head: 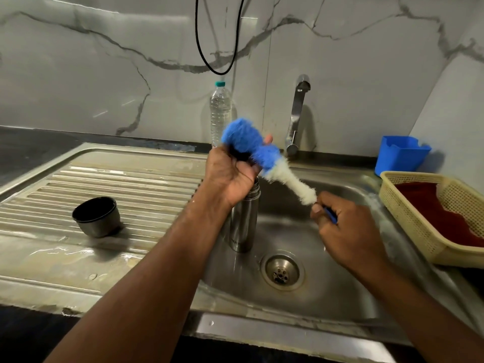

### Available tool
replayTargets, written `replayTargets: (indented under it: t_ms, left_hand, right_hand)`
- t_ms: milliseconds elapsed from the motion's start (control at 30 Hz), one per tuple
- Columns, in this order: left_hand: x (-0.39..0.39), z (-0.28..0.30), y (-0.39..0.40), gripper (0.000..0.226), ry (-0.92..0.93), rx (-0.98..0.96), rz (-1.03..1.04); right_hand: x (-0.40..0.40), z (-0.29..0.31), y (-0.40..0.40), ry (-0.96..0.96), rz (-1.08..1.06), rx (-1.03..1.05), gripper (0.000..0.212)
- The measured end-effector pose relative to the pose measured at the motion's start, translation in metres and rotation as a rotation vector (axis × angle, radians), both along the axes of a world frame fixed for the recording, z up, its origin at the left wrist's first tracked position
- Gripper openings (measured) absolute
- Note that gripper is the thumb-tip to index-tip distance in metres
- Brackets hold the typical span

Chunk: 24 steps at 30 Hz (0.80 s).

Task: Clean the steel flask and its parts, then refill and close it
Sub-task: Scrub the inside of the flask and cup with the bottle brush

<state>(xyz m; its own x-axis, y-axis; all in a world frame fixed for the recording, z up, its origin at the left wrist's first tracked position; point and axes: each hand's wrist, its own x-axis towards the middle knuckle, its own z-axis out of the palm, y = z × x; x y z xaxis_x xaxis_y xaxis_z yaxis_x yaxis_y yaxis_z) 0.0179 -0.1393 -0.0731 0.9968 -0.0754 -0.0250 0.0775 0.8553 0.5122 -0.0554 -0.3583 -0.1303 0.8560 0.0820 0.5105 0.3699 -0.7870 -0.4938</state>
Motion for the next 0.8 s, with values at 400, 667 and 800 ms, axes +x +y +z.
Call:
replayTargets:
  t_ms: [400,667,800]
  left_hand:
    - [0.0004,-0.0012,-0.0012,0.041,0.004,0.013,-0.023]
    - [0.0015,-0.001,0.0007,0.047,-0.003,0.015,-0.024]
    - [0.0031,-0.0015,0.0013,0.044,0.004,-0.003,-0.016]
  right_hand:
    - [0.0033,-0.0007,-0.0027,0.048,-0.011,-0.009,0.009]
    - [0.0015,-0.0025,0.0011,0.016,0.011,0.028,0.018]
    - [0.0018,-0.002,-0.0006,0.028,0.002,0.036,0.021]
